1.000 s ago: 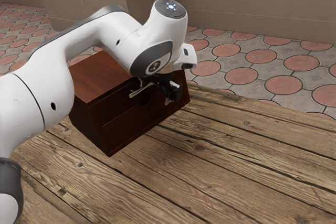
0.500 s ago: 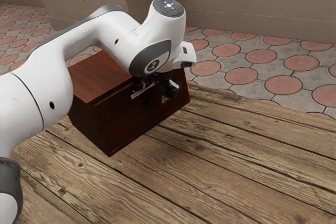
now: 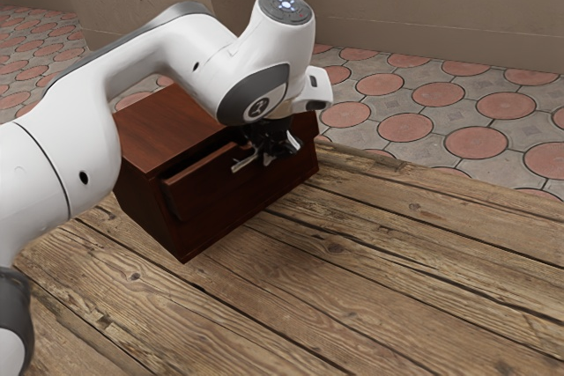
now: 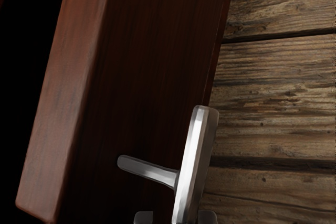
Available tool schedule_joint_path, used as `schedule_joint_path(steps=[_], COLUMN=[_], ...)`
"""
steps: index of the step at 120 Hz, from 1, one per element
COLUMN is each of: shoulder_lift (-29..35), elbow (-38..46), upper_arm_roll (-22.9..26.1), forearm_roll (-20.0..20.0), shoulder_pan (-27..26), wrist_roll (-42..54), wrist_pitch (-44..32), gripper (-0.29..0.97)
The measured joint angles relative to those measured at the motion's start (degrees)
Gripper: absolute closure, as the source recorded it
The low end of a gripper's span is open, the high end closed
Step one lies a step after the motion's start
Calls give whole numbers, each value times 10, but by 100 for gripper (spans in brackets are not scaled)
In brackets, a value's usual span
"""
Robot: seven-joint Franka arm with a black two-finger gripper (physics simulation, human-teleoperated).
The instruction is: Pull the drawer handle with one arm to open the drawer
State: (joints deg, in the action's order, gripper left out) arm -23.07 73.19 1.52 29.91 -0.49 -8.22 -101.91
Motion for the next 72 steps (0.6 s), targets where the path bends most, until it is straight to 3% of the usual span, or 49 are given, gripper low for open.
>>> schedule_joint_path(steps=[72], shoulder_lift=[54], elbow=[70], upper_arm_roll=[17], forearm_roll=[10], shoulder_pan=[-33], wrist_roll=[-26], wrist_pitch=[-5], gripper=[78])
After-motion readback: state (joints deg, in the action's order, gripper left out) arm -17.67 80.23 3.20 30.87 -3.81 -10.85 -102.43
